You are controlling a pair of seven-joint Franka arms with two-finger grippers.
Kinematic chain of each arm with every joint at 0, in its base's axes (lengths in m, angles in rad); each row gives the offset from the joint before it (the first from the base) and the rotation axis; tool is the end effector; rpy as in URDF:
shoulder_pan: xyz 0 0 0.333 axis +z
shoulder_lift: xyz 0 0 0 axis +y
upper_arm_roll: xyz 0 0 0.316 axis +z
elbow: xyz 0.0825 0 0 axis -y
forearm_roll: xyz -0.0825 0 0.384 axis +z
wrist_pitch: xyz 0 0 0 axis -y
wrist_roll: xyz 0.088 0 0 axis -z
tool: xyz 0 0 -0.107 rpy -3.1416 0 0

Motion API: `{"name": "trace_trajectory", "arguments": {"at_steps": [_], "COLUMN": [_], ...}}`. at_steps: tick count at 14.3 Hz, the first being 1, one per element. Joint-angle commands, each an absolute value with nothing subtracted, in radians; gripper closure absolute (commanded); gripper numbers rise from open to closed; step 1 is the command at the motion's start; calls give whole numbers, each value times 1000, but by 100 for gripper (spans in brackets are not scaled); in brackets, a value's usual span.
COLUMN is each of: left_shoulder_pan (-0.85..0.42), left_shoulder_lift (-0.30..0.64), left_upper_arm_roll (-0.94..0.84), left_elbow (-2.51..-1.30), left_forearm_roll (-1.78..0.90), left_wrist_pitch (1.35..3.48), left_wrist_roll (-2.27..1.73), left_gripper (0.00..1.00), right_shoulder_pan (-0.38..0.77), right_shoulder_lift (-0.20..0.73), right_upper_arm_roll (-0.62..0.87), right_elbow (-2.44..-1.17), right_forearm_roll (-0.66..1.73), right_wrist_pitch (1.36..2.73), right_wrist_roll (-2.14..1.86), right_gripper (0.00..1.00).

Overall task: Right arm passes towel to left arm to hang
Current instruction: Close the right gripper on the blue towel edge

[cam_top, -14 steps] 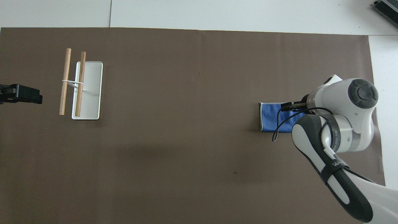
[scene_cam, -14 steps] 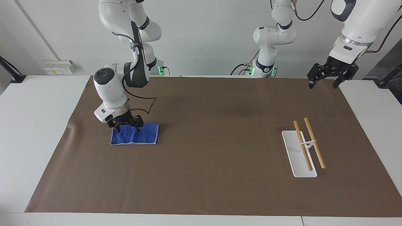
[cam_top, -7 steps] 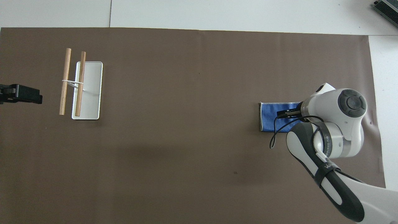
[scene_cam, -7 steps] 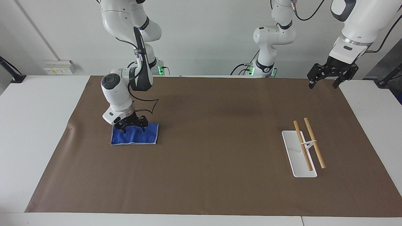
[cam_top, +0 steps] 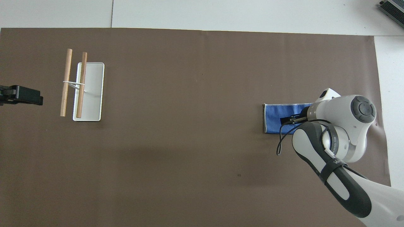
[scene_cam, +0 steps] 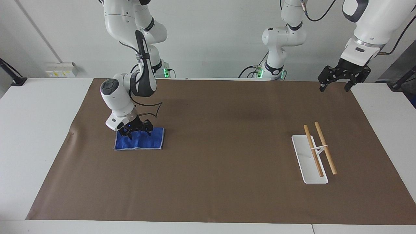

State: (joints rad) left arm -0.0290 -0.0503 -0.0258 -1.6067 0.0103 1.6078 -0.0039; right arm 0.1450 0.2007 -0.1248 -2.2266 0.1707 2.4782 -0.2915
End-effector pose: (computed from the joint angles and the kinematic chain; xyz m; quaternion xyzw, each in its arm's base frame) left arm 0.5419 -0.0290 0.6384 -0.9993 0.0255 -0.0258 0.0050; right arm 0.5510 0.0108 0.2886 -0.9946 -0.0913 -0.0323 0.0379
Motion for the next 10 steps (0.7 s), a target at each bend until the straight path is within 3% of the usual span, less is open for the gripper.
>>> {"name": "trace_trajectory", "arguments": {"at_steps": [1,5,6,9,10], "left_shoulder_pan": [-11,-11,-11,-11,-11], "left_shoulder_lift": [-78,-78,-78,-78,-78], "left_upper_arm_roll": [-35,-35,-35,-35,-35], "left_elbow": [-1638,-1638,-1638,-1638,-1638], "left_forearm_roll": [-3,-3,-3,-3,-3], "left_wrist_pitch": [1614,1614,1614,1614,1614], "left_wrist_roll": [-11,-11,-11,-11,-11], "left_gripper": [0,0,0,0,0], "right_shoulder_pan": [133,133,133,133,133], "right_shoulder_lift": [199,207,207,209,210], "right_upper_arm_roll": [-118,-118,-118,-118,-118], "right_elbow": [-2256,-2287,-2287,-2286,-2284], "right_forearm_roll": [195,195,195,195,195], "right_wrist_pitch": [2525,2586,2588,2586,2586], "right_wrist_roll": [-339,-342,-341,-318,-298], "right_gripper": [0,0,5,86,100]}}
